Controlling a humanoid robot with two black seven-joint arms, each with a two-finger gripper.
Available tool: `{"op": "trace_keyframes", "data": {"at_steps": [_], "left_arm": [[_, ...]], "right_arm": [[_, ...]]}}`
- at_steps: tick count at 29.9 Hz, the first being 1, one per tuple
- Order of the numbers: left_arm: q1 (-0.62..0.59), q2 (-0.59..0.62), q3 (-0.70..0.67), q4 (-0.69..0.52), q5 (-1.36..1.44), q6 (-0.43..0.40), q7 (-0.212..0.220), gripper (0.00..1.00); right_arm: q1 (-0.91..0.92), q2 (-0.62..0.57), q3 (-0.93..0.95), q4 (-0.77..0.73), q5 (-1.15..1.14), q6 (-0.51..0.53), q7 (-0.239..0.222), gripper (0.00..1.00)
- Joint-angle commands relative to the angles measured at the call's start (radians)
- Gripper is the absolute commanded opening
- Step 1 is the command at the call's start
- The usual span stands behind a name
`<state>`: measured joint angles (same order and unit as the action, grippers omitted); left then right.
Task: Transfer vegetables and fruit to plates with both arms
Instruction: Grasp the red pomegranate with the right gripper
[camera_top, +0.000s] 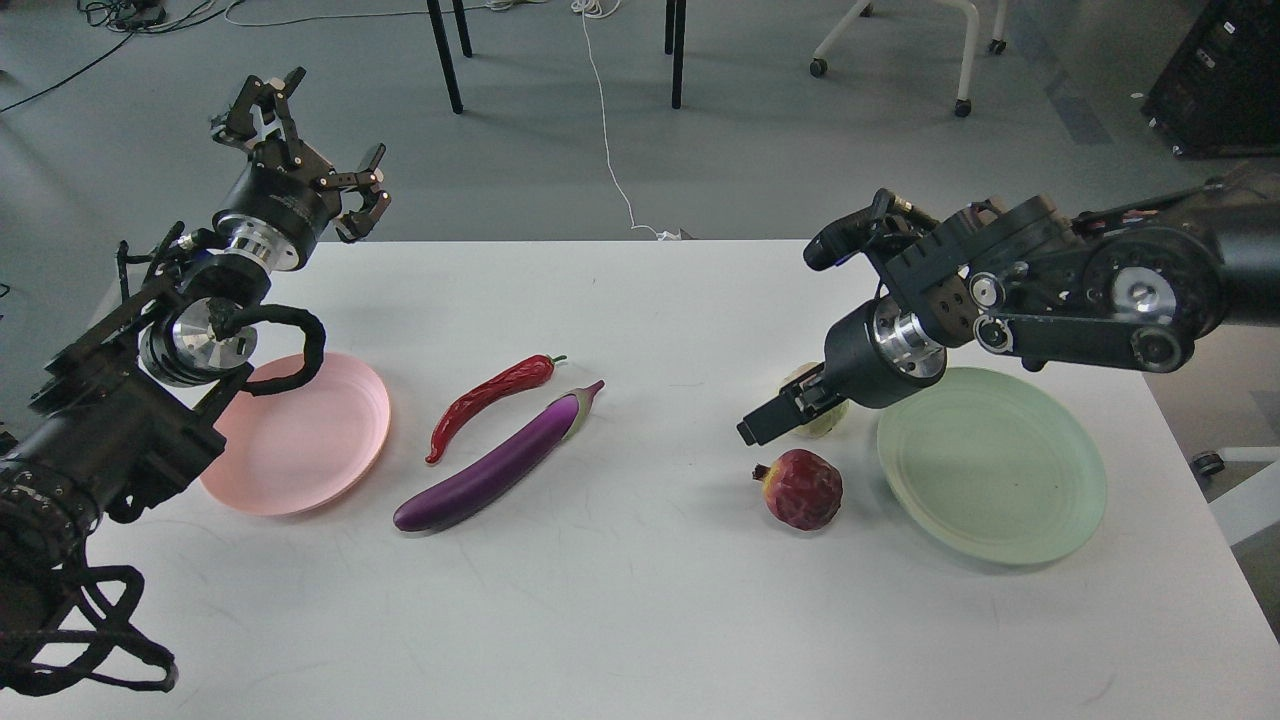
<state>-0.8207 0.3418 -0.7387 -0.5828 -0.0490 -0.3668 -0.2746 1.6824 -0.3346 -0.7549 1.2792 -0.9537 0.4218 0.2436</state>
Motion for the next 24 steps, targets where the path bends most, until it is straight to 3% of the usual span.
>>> {"op": "trace_keyframes", "data": {"at_steps": [1,7,17,20,24], "left_arm": [[0.0,0.003,-0.001,0.0,0.001,0.0,0.0,0.98],[0.002,0.003,0.004,0.001,0.001,0.0,-0.005,0.98],[0.008,0.028,0.009,0.001,0.001,0.002,-0.005,0.98],[0.009,0.031,0.009,0.001,0.001,0.002,-0.006,0.98],[0.009,0.034,0.009,0.001,0.001,0.002,-0.006,0.98]], "right_arm": [[-0.004,0.049,-0.046,0.019,-0.033,-0.072,0.013,0.93],[-0.006,0.152,-0.115,-0.001,-0.074,-0.097,0.013,0.93],[-0.015,0.218,-0.164,-0.069,-0.138,-0.098,0.01,0.93],[-0.042,0.22,-0.167,-0.069,-0.138,-0.1,0.011,0.89],[-0.066,0.212,-0.167,-0.067,-0.135,-0.101,0.013,0.77]]}}
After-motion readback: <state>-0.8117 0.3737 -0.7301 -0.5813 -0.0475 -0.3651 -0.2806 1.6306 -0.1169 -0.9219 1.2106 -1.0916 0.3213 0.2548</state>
